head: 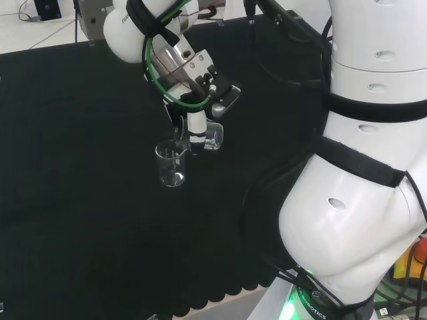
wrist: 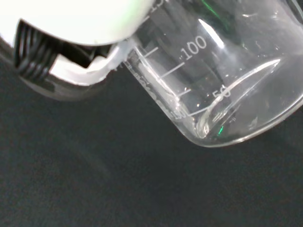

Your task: Pour the water from the handheld beaker into the one on the table.

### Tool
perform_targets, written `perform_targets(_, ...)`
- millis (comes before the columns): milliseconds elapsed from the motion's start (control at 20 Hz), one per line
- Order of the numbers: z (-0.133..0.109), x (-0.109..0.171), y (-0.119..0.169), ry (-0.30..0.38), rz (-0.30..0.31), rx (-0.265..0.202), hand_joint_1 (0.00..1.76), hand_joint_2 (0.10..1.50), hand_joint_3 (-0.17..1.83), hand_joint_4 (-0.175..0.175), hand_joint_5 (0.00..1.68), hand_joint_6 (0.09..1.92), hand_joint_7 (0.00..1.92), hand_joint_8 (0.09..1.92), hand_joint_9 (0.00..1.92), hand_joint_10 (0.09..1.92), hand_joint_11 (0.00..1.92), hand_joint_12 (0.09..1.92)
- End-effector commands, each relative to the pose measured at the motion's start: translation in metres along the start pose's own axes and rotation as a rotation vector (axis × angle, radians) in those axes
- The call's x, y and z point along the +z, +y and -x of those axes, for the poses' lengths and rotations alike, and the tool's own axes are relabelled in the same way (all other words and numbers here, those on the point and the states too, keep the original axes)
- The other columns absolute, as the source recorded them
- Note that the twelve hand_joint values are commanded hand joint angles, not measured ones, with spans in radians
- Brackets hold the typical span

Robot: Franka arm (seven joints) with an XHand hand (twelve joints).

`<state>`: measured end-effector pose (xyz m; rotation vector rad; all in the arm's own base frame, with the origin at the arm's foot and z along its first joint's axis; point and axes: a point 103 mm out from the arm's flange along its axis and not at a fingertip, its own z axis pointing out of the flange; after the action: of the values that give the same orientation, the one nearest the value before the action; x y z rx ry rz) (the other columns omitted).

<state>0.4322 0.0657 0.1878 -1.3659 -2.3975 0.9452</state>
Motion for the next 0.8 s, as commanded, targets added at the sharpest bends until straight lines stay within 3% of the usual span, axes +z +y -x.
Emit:
perform_targets(50, -0.005, -0.005, -0.001, -0.068, -0.029, 0.030, 1.33, 0.58, 0.66, -0.175, 1.52, 0.14, 1.62, 0.09, 1.83, 0.09, 1.55, 0.51)
perform_targets(800, -0.017, -0.022, 0.004, -0.166, -0.103, 0.057, 1.33, 0.58, 0.65, -0.175, 1.52, 0.14, 1.62, 0.09, 1.83, 0.09, 1.55, 0.50)
